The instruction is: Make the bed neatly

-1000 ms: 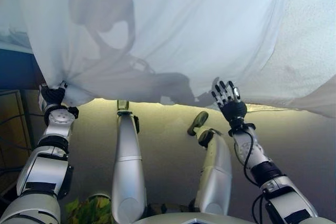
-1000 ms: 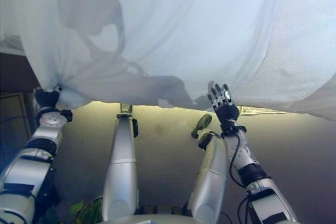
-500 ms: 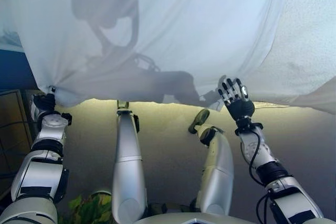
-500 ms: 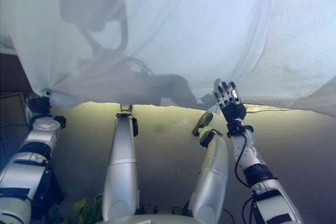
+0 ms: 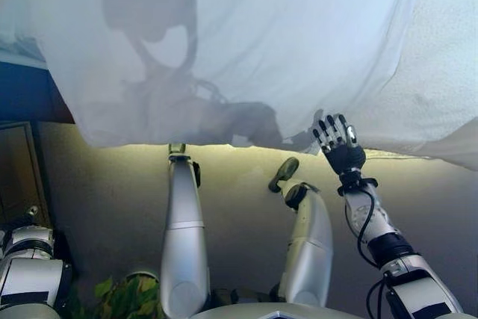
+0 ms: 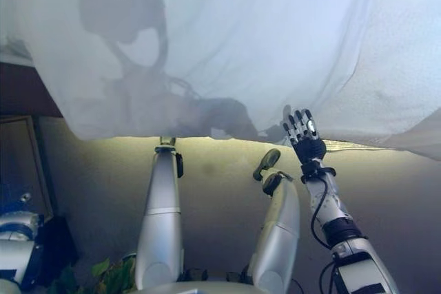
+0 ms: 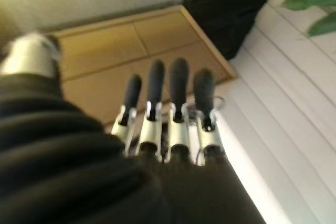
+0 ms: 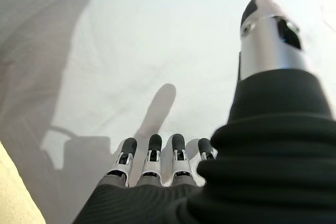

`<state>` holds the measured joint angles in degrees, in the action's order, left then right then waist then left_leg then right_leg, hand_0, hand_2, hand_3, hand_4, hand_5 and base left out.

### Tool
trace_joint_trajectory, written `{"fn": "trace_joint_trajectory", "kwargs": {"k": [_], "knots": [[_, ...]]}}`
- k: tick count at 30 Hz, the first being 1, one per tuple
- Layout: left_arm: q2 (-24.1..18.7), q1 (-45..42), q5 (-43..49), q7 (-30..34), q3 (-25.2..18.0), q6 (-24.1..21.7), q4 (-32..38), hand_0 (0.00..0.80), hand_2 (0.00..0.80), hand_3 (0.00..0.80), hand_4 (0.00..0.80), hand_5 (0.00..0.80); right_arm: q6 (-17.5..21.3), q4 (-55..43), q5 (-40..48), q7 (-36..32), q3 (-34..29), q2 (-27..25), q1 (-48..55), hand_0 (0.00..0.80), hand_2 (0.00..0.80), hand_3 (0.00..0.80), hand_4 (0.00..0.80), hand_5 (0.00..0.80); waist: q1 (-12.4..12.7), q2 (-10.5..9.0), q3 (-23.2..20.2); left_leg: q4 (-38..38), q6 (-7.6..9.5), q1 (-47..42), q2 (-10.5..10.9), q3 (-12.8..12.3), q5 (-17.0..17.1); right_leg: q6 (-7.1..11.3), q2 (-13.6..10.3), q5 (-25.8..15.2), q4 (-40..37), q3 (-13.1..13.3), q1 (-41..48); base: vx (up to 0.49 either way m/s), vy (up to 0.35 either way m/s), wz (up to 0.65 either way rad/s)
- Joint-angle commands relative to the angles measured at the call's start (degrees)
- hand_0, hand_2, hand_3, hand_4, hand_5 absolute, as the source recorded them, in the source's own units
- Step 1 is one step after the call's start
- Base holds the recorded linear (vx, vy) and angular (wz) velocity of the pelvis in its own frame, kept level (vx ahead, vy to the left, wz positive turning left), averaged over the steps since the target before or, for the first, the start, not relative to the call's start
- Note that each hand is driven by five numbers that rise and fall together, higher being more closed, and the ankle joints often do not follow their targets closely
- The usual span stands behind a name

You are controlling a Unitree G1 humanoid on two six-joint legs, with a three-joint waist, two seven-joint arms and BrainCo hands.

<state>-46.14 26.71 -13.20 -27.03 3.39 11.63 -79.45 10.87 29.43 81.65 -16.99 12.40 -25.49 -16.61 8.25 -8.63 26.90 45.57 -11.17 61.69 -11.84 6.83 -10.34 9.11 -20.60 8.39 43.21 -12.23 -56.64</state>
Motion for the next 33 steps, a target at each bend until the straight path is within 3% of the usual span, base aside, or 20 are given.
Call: {"fn": "trace_joint_trajectory", "kwargs": {"k": [1,5,10,18,23,29,33], "knots": [[-2.28,-2.79,-0.50,-2.62,-0.91,-3.60,-4.05,0.000,0.000,0.000,0.000,0.000,0.03,-1.45,1.46,-2.45,-4.17,0.04,4.37,0.000,0.000,0.000,0.000,0.000,1.73,-1.94,1.06,0.21,7.12,3.59,2.80,-1.33,4.88,0.92,1.96,-16.06,-10.96,-2.36,2.08,0.036,-0.061,0.02],[-1.66,-2.79,-5.51,-4.38,-2.88,-12.18,-2.24,0.000,0.000,0.000,0.000,0.000,-0.31,-1.61,1.76,-2.94,-3.70,1.57,5.28,0.000,0.000,0.000,0.000,0.000,1.95,-2.63,1.22,0.20,7.26,1.94,2.39,-1.23,4.42,0.98,2.28,-16.18,-10.67,-2.26,3.26,0.058,-0.076,0.03],[-0.38,-4.07,-13.81,0.32,-7.20,-22.35,2.31,0.000,0.000,0.000,0.000,0.000,0.10,-2.07,1.79,-2.56,-3.51,3.83,6.92,0.000,0.000,0.000,0.000,0.000,2.90,-3.08,0.61,-1.98,7.38,-2.80,1.97,-1.98,3.67,1.34,1.80,-16.43,-11.97,-3.09,7.02,0.090,-0.122,0.01],[7.84,-11.34,-21.74,8.23,-14.20,-36.87,15.99,0.000,0.000,0.000,0.000,0.000,2.82,-2.45,-1.27,1.96,-5.65,9.06,10.06,0.000,0.000,0.000,0.000,0.000,5.32,-3.92,-3.36,-11.29,7.39,-16.34,2.53,-4.01,3.56,1.95,0.56,-16.40,-17.53,-5.79,18.58,0.116,-0.166,0.08],[11.84,-14.04,-22.02,11.27,-15.21,-40.84,25.04,0.000,0.000,0.000,0.000,0.000,4.10,-2.53,-4.97,3.77,-7.06,11.90,11.91,0.000,0.000,0.000,0.000,0.000,6.20,-4.37,-5.65,-16.41,8.04,-25.03,3.30,-4.83,2.89,2.66,0.23,-16.62,-19.84,-6.18,25.44,0.090,-0.169,0.13],[15.17,-15.91,-26.18,16.20,-16.42,-41.53,31.07,0.000,0.000,0.000,0.000,0.000,5.04,-0.76,-8.35,4.28,-7.56,13.94,13.68,0.000,0.000,0.000,0.000,0.000,6.58,-4.26,-7.91,-23.07,9.10,-36.07,3.93,-5.33,2.85,3.29,0.15,-18.04,-23.60,-5.72,34.14,0.093,-0.147,0.12],[18.57,-19.63,-24.10,17.54,-15.02,-41.52,37.09,0.000,0.000,0.000,0.000,0.000,4.56,-0.53,-12.27,3.49,-8.02,15.05,16.13,0.000,0.000,0.000,0.000,0.000,6.31,-4.13,-10.82,-28.48,9.65,-42.89,4.79,-6.47,5.51,2.74,0.10,-20.25,-28.24,-6.51,39.89,0.028,-0.084,0.19]]}}
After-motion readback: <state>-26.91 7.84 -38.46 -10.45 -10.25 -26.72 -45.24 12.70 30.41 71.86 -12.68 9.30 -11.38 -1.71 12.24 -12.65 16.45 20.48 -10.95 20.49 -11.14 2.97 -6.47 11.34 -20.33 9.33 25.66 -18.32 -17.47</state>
